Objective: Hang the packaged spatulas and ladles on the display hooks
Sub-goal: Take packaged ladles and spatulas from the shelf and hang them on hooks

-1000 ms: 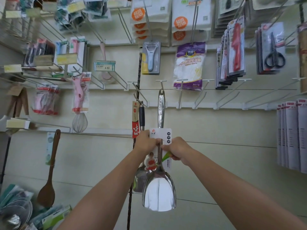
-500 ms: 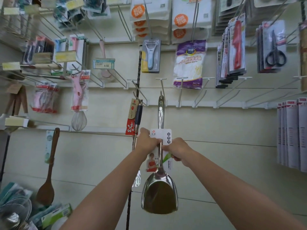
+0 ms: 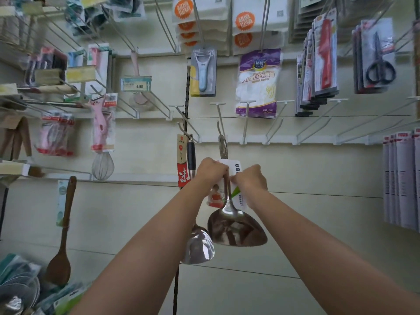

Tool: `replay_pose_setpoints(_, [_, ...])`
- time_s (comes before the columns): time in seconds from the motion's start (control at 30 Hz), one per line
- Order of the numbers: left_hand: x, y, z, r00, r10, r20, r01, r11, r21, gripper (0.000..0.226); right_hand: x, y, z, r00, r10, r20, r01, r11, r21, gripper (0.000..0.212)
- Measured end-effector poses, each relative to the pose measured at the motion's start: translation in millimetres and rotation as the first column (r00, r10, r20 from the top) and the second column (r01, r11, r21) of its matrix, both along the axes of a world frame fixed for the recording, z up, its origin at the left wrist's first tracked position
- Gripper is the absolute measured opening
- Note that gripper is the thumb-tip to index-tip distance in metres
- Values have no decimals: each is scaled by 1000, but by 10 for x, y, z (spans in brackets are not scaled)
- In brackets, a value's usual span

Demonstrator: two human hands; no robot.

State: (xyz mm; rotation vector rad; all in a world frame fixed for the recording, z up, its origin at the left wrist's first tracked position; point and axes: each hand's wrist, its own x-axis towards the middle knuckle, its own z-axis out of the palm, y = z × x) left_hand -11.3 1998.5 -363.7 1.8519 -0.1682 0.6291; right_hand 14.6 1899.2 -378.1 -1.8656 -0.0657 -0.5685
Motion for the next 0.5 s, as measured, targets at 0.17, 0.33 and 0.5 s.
replay_pose_setpoints(0.17, [26,-51,-21,996,-46,-80,44,999,-24,24,-20,17,-148,996,86,-15,-87,990,-112,9])
replay_pose_setpoints(0.33, [81,-2,-204,997,13,-74,-18,998,-65,15,1,-11,-217,970,232,-69,-234,972,-17,17])
replay_pose_setpoints(0.5, [126,15,-304,993,-8,-121,-3,996,-84,18,-95,-29,-277,935,309,-173,-303,951,60,20])
